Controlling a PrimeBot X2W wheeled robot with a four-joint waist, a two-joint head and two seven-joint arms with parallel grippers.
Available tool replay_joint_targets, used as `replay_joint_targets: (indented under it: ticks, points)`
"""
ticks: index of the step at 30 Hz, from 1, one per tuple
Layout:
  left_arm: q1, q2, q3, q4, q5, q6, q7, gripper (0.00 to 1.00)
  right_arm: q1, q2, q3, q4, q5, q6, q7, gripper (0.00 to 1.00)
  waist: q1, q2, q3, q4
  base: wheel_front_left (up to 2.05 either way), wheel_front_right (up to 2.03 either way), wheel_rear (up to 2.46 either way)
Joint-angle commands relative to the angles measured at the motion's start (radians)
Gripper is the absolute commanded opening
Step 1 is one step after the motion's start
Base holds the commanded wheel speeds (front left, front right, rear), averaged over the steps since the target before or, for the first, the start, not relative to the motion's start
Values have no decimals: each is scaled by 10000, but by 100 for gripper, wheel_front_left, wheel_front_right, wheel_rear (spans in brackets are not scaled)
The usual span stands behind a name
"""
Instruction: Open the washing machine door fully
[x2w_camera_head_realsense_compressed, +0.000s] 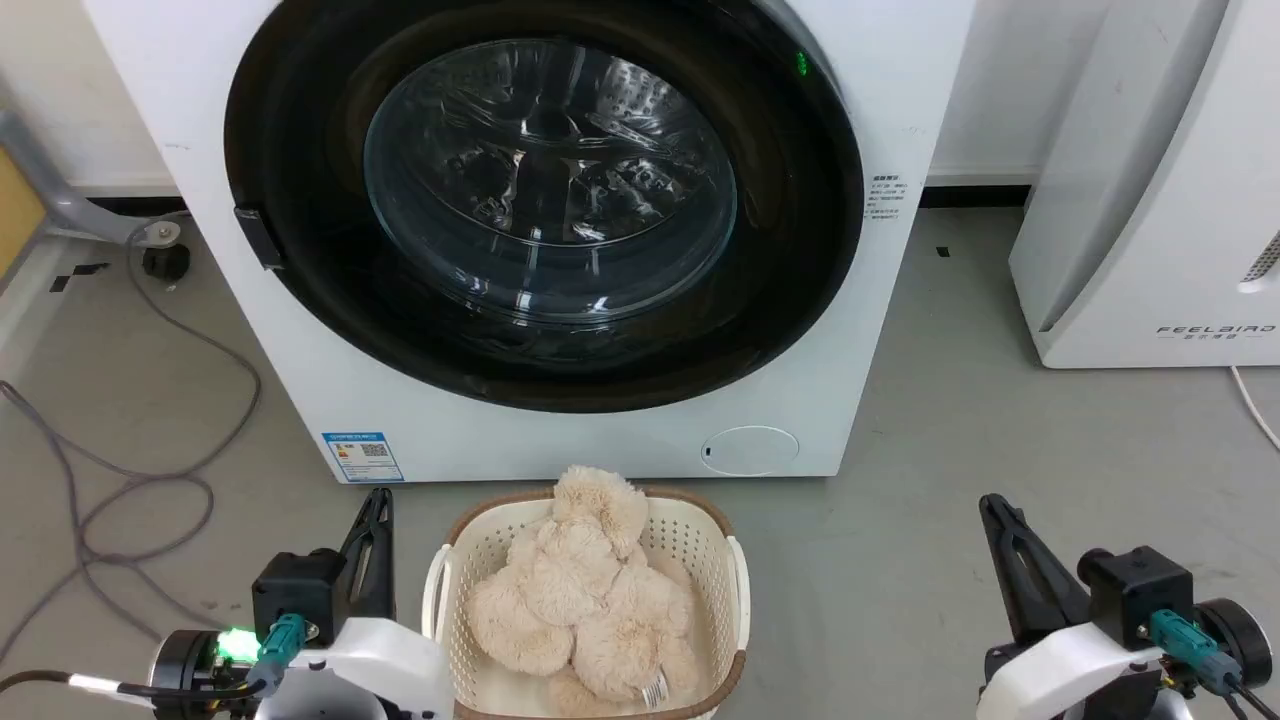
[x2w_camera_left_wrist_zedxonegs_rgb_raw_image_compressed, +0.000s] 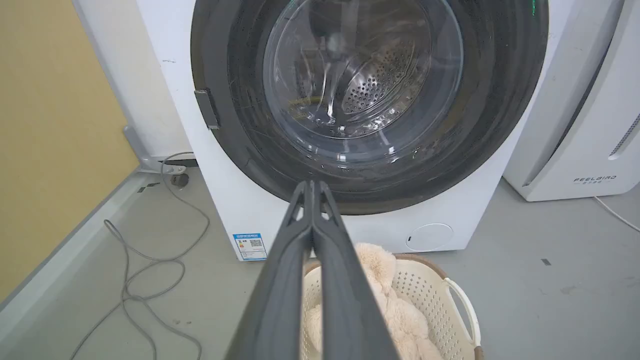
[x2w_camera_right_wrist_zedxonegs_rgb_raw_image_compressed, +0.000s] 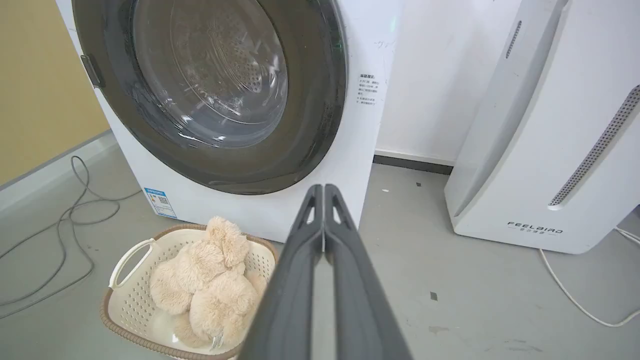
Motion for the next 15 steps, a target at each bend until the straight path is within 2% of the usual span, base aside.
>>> replay_joint_targets:
  ticks: [1, 15]
  points:
    - [4, 5, 5, -41, 28, -43, 3, 0, -120, 7, -1, -41, -78, 6, 5, 0, 0, 0, 0, 0, 0, 0, 0]
    - [4, 5, 5, -41, 28, -43, 3, 0, -120, 7, -1, -41, -78, 6, 5, 0, 0, 0, 0, 0, 0, 0, 0]
